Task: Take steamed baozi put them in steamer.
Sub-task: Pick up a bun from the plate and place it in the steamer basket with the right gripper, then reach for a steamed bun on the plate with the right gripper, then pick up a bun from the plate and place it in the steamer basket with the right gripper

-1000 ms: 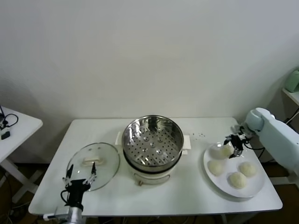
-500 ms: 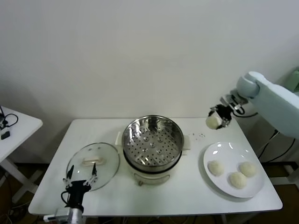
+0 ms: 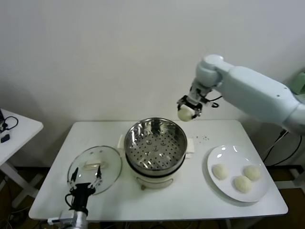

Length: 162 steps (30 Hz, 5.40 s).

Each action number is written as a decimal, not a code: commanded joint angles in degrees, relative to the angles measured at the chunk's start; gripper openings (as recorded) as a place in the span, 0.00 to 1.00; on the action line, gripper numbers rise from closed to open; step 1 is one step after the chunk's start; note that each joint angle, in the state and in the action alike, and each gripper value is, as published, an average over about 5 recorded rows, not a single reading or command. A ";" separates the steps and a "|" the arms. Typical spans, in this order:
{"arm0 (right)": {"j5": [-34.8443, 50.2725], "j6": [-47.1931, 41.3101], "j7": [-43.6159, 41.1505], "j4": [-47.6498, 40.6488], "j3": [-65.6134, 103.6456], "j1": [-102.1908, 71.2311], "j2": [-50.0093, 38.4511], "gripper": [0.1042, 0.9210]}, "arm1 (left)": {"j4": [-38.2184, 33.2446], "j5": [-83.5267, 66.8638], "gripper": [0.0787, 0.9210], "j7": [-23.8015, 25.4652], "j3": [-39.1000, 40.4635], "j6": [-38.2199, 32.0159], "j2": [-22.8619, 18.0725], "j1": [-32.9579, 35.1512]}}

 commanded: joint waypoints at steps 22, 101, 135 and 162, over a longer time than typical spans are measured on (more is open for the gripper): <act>-23.61 12.55 1.78 -7.13 2.28 -13.81 18.11 0.74 | 0.23 0.19 0.88 -0.55 -0.37 0.53 -0.26 -0.04; 20.54 -27.45 8.45 -2.11 8.31 -31.13 -27.18 0.88 | -2.55 -0.43 0.88 -2.09 0.73 0.77 -0.39 2.68; 14.61 -25.44 8.18 -5.47 7.63 -30.99 -21.33 0.80 | -2.60 -3.98 0.88 -1.99 0.03 1.20 -0.16 3.73; 44.82 -31.35 6.39 -4.84 -14.61 6.84 -17.88 0.75 | -3.11 -3.69 0.88 -1.87 1.37 1.04 -0.25 4.28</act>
